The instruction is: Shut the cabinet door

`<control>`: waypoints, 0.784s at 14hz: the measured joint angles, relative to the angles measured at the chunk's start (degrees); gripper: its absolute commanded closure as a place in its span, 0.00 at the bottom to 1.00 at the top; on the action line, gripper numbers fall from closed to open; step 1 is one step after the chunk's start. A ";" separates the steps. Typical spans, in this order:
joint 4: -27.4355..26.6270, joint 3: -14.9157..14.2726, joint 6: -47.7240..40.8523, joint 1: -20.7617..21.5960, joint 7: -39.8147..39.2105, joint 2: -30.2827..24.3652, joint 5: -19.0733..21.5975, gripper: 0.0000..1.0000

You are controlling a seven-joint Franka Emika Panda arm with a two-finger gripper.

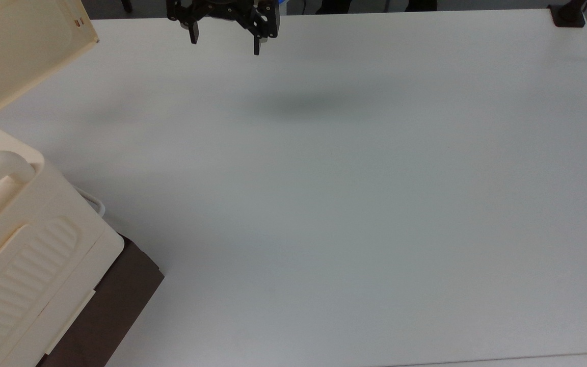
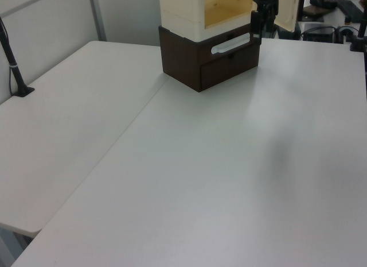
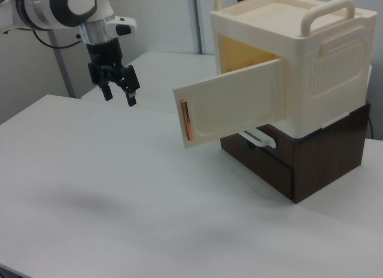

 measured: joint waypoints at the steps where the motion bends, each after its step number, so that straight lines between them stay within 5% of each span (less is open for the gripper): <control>1: 0.00 0.00 0.00 0.00 -0.09 0.00 0.00 0.03; 6: -0.02 0.01 -0.01 -0.03 -5.50 0.00 0.00 0.96; 11: -0.02 0.01 -0.02 -0.16 -7.30 0.00 0.00 1.00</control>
